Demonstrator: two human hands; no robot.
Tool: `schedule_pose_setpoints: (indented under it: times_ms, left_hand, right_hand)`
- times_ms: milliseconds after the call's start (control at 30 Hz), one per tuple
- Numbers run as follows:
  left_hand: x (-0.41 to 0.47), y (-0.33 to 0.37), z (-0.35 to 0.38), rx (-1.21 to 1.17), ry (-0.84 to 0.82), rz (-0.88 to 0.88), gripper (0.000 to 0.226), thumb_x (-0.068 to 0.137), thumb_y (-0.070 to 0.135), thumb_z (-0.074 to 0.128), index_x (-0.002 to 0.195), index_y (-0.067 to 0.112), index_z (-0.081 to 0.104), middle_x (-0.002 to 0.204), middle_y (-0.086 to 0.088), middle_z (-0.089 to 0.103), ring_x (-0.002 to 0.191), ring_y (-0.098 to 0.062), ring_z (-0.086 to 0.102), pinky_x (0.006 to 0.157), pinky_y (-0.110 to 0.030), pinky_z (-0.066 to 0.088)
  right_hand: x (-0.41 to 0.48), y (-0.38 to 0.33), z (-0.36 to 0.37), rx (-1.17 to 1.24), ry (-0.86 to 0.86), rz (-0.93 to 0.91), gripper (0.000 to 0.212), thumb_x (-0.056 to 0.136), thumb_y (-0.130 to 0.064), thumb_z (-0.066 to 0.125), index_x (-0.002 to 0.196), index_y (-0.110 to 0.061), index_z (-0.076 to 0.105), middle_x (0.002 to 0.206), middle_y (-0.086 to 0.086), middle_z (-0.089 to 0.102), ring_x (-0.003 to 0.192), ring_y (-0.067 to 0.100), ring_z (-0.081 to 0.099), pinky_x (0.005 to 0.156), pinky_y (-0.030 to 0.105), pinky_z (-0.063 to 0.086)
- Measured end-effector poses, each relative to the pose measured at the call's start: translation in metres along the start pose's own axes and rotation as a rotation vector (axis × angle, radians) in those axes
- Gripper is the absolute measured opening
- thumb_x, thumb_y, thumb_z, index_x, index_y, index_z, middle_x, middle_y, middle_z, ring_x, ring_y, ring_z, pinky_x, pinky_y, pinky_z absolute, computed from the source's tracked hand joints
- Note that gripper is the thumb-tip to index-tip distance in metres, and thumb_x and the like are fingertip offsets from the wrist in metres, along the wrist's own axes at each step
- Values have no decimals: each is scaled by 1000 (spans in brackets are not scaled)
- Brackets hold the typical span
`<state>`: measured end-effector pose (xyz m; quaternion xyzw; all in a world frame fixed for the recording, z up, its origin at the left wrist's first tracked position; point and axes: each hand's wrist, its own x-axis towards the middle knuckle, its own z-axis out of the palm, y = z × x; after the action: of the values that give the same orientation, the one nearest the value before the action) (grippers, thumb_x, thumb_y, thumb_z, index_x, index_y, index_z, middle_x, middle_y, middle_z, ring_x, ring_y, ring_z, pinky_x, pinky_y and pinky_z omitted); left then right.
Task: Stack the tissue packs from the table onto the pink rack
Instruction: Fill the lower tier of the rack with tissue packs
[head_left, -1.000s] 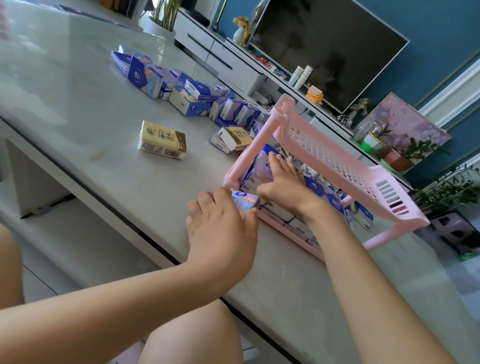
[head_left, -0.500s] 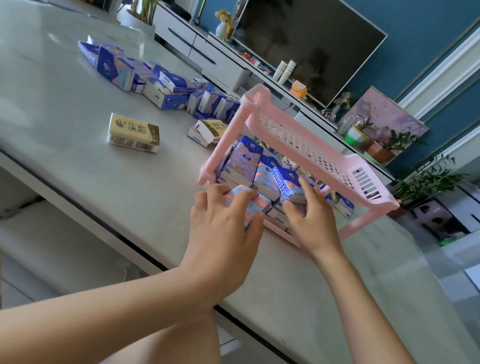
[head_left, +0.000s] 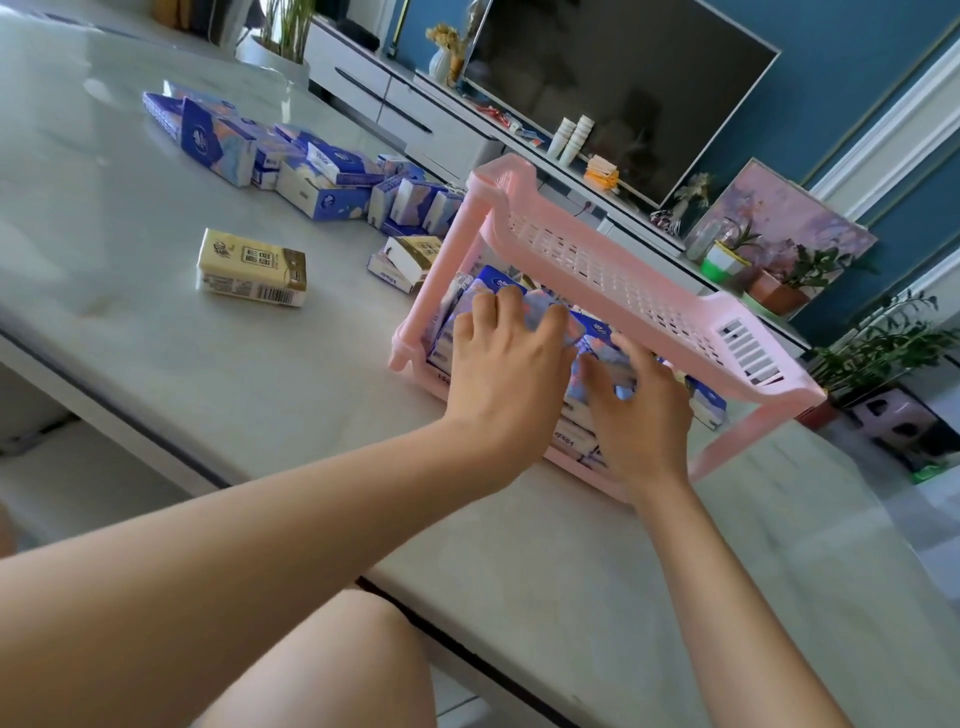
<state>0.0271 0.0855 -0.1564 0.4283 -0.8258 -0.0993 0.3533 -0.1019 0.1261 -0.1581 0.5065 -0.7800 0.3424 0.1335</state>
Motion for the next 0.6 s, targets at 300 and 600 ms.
schedule_pose_setpoints:
  times_ms: [300,600]
  left_hand:
    - [56,1,20,247,-48,-53,38,89,17,50,127,14,49,134,-12,37,124,-32,29,99,-39,27]
    - [74,-5,5,292,-351,-96,50,92,26,41,141,18,33,144,-12,26,131,-31,22,105,-43,24]
  right_hand:
    - [28,-4,22,-39,-22,159,74,62,-68,26,105,-19,61,112,4,65,110,27,57,98,39,40]
    - [40,-17,26,-83,-161,158,37,86,-40,43,118,-26,56,118,3,61,115,27,51,92,34,19]
